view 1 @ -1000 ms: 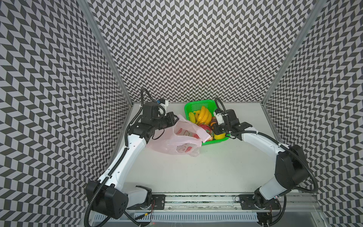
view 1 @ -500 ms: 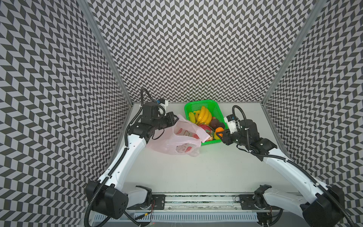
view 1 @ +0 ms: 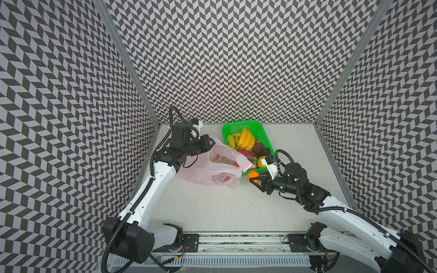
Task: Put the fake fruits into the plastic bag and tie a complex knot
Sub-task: 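Move the orange into the bag opening held by the left gripper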
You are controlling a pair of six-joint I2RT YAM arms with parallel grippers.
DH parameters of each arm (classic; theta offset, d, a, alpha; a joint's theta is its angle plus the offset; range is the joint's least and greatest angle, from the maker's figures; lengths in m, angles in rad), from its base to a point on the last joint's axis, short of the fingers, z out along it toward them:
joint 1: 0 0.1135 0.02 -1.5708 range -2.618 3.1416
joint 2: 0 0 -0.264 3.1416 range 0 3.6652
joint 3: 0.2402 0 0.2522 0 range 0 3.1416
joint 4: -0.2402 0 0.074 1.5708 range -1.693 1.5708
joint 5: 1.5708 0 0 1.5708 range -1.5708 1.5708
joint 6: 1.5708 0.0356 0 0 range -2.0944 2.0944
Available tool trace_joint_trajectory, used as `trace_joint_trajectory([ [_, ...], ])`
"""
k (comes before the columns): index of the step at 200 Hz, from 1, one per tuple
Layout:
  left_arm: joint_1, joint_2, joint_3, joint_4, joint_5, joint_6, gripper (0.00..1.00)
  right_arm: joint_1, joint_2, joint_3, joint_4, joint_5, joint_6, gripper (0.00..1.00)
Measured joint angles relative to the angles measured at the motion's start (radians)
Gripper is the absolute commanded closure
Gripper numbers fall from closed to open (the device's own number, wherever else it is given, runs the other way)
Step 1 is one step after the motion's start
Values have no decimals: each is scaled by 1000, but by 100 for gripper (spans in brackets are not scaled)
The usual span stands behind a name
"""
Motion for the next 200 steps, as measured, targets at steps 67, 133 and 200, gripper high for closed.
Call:
trace_joint_trajectory([
  [67, 0, -1, 0, 0, 3, -1, 100, 97, 139, -7, 303, 18, 93, 79],
  [133, 0, -48, -29, 14, 48, -19, 100, 97, 312, 108, 441, 107, 74, 78],
  [200, -7, -68, -60, 50, 105, -53, 100, 59, 428, 256, 448, 140, -8, 66],
])
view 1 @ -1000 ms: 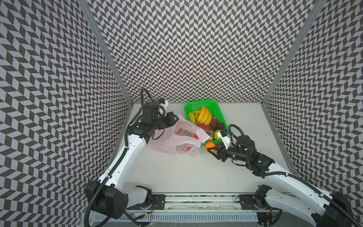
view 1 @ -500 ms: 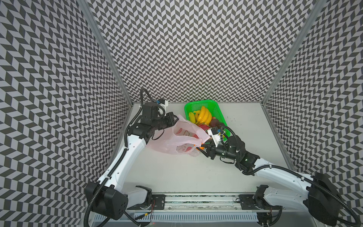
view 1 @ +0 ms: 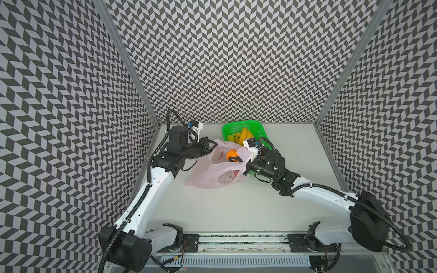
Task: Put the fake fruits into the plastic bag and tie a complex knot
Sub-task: 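Move the orange into the bag opening held by the left gripper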
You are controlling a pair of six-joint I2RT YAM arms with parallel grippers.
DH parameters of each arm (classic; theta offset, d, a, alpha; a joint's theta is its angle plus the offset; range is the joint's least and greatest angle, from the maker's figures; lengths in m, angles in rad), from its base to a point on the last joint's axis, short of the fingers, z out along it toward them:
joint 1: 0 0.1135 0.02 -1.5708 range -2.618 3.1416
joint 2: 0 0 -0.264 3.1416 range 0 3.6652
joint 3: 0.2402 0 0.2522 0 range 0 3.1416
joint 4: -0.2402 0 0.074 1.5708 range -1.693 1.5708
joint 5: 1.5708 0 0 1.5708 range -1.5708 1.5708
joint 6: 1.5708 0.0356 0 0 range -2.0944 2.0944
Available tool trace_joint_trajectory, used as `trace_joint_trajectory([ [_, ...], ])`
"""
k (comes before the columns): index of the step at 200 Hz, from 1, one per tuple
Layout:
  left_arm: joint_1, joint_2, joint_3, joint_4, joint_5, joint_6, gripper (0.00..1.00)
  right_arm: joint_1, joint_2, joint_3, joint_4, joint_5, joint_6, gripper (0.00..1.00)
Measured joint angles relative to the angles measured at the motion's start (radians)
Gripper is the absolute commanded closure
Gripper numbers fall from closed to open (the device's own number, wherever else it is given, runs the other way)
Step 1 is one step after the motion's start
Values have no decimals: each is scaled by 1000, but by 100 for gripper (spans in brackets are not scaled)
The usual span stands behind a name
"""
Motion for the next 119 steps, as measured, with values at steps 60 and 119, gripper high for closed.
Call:
trace_joint_trajectory([
  [60, -11, -4, -25, 49, 27, -32, 100, -21, 29, 36, -64, -8, -50, 43],
  [119, -13, -4, -25, 66, 33, -44, 100, -21, 29, 36, -92, -14, -77, 33],
])
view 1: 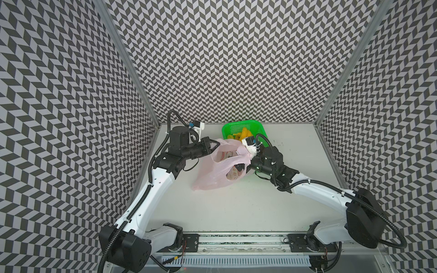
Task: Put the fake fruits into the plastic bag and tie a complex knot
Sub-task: 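Move the orange into the bag opening held by the left gripper, then release the orange inside the pink bag and withdraw the right gripper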
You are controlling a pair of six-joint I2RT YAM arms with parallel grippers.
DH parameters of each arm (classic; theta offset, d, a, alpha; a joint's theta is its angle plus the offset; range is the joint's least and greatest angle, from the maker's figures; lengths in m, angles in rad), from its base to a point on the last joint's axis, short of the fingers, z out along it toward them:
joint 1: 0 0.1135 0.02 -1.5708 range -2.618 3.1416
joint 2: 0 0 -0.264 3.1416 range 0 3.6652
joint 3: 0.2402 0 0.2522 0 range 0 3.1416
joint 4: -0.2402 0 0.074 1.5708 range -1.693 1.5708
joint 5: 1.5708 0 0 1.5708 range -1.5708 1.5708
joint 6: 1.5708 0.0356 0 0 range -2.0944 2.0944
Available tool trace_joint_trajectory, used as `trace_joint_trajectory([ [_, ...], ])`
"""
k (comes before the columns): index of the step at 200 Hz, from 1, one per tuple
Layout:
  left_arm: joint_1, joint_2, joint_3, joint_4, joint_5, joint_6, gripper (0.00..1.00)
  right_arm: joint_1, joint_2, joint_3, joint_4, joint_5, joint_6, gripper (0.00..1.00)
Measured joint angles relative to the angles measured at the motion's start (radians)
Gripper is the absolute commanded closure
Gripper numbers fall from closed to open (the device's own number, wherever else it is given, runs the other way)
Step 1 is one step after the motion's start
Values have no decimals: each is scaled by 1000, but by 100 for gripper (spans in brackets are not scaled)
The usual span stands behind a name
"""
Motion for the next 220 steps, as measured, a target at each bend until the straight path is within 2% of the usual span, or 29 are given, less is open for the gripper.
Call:
trace_joint_trajectory([
  [104, 0, -6, 0, -3, -35, 5, 100, -5, -13, -3, -24, 0, -13, 32],
  [147, 3, -6, 0, -3, -56, 3, 100, -15, -69, -25, -53, -13, -25, 21],
  [186, 16, -6, -10, 1, -68, -3, 100, -28, -142, -67, -103, -18, -30, 3],
  [203, 23, -6, -15, 1, -71, -5, 100, -37, -182, -95, -132, -14, -26, 0],
  [220, 30, -6, -17, 1, -74, -7, 100, -40, -218, -117, -163, -16, -25, 1],
])
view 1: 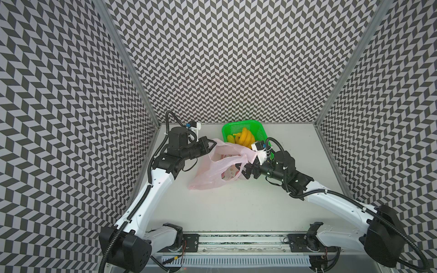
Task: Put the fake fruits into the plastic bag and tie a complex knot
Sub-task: 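Release the orange inside the pink bag and withdraw the right gripper, then reach the right gripper into the basket and grasp the pomegranate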
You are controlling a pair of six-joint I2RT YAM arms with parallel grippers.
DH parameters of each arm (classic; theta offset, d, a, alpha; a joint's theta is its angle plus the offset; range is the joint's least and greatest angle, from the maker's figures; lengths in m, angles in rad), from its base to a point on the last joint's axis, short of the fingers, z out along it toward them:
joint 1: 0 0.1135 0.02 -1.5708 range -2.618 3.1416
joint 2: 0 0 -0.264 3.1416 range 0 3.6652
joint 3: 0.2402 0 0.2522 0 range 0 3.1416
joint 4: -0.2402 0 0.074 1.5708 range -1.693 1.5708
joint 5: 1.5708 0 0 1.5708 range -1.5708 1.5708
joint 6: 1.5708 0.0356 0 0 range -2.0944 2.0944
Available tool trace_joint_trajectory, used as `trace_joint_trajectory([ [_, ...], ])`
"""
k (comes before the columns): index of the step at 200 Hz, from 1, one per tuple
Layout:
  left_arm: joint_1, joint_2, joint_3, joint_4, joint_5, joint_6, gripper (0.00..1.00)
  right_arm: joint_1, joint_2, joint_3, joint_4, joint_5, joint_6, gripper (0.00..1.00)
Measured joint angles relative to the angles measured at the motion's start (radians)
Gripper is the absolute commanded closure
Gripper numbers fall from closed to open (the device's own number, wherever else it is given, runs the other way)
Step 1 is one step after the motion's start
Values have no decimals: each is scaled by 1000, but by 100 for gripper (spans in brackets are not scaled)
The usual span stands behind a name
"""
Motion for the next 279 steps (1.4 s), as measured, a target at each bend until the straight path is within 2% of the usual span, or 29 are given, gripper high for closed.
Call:
trace_joint_trajectory([
  [39, 7, 0, -9, 6, -3, -2, 100, -4, -91, -52, -86, -17, -2, 1],
  [79, 16, 0, -15, 13, -9, -8, 100, -7, -188, -83, -214, 20, -17, 1],
  [134, 45, -11, -16, 19, -13, -18, 100, -97, -210, -69, -372, 61, -48, 1],
  [175, 51, -32, -16, 19, -13, -18, 100, -174, -126, 19, -496, 85, -88, 0],
  [279, 58, -34, -16, 18, -12, -16, 100, -173, 203, 334, -739, 116, -84, 13],
])
